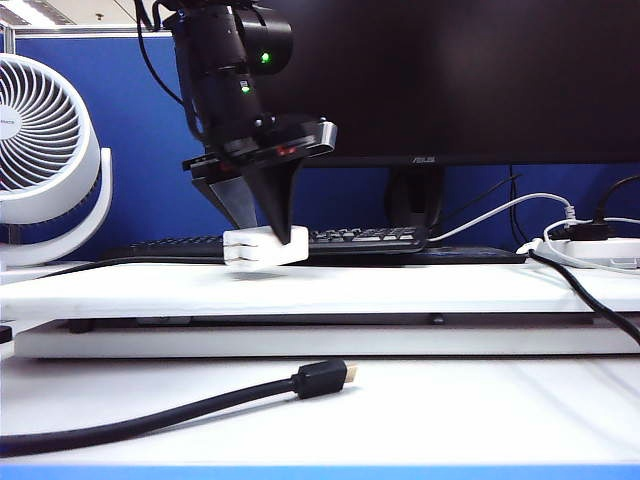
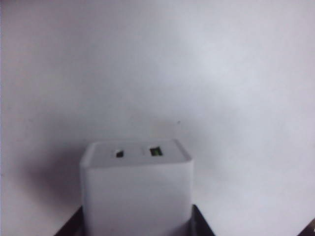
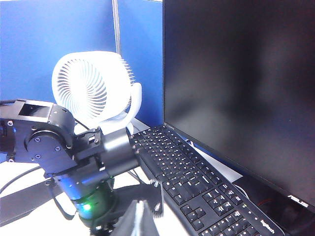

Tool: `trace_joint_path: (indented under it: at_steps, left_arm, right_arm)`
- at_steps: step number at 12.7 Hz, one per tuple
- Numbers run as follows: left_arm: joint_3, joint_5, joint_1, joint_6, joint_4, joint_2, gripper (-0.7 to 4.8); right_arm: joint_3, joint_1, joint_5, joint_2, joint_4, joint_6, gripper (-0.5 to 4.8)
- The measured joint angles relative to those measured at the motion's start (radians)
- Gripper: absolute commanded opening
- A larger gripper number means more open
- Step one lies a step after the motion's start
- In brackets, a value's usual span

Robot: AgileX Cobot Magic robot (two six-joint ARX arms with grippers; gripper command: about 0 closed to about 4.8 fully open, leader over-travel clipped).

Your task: Pick up the Type-C charging cable and the charging base, insert one end of the Type-C charger into the corresponding slot on the base, and finally place the plugged-in charger back on the table.

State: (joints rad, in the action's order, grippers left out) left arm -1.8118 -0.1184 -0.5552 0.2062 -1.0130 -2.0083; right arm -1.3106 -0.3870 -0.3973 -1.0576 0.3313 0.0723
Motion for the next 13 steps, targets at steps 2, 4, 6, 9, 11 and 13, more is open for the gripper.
trace_joint_path:
  at_steps: [2, 4, 6, 9, 11, 13]
  left_arm:
    - [0.000, 0.058, -0.003, 0.101, -0.002, 0.000, 1.28]
    - [0.000, 0.160, 0.000, 0.123, -0.013, 0.000, 3.19]
    - [-0.002, 0.181, -0.001, 0.126, -0.033, 0.000, 3.21]
    - [-0.037, 0.160, 0.001, 0.168, -0.079, 0.002, 3.43]
    - [-0.076, 0.159, 0.003, 0.166, -0.089, 0.003, 3.43]
    - [-0.079, 0.153, 0.013, 0.111, -0.106, 0.001, 3.43]
  right_arm:
    - [0.000, 0.000, 0.000, 0.000, 0.000, 0.000, -0.05]
    - [0.000, 0.000, 0.000, 0.000, 0.000, 0.000, -0.05]
    - [0.000, 0.000, 0.000, 0.000, 0.000, 0.000, -0.05]
    - [0.000, 0.000, 0.000, 0.000, 0.004, 0.000, -0.05]
    - [0.000, 0.000, 0.000, 0.000, 0.019, 0.000, -0.05]
    - [0.000, 0.000, 0.000, 0.000, 0.019, 0.000, -0.05]
